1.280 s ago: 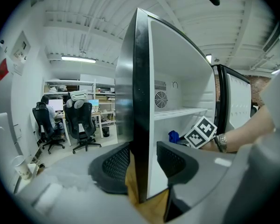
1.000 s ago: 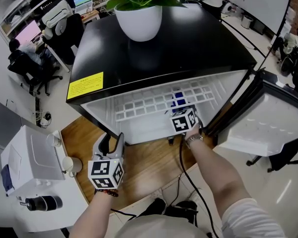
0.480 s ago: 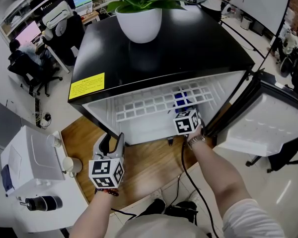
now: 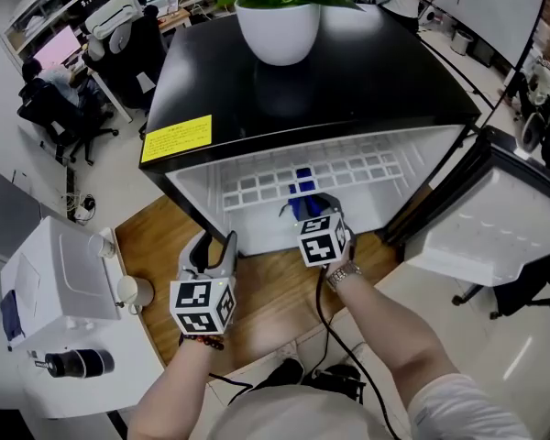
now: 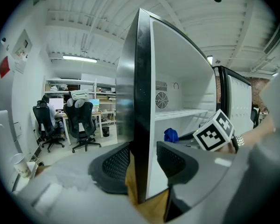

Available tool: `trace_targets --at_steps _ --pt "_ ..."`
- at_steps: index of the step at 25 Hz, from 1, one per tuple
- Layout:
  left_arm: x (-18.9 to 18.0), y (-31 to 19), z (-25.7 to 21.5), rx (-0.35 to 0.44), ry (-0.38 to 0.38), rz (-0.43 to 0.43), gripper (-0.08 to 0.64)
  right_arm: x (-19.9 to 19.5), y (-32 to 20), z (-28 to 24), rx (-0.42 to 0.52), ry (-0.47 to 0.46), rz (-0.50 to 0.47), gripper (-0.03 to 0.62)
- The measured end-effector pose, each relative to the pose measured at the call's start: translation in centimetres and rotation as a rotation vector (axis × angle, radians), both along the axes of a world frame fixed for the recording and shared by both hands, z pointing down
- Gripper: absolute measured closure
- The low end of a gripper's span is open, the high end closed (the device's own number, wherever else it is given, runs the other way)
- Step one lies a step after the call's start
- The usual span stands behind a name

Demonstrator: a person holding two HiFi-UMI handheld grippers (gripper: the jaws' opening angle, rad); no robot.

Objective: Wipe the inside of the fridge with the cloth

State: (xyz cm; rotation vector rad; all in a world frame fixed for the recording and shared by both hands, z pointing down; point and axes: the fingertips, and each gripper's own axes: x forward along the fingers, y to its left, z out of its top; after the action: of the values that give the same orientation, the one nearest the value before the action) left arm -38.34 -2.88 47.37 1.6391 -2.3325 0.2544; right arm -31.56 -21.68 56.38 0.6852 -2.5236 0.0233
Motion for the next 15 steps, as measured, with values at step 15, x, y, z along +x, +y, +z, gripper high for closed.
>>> trace_targets --at_steps 15 --pt "0.0 0.1 -0.1 0.007 0.007 0.016 0.383 -5.9 13.9 2.8 -0.228 -0.002 -0.171 0.544"
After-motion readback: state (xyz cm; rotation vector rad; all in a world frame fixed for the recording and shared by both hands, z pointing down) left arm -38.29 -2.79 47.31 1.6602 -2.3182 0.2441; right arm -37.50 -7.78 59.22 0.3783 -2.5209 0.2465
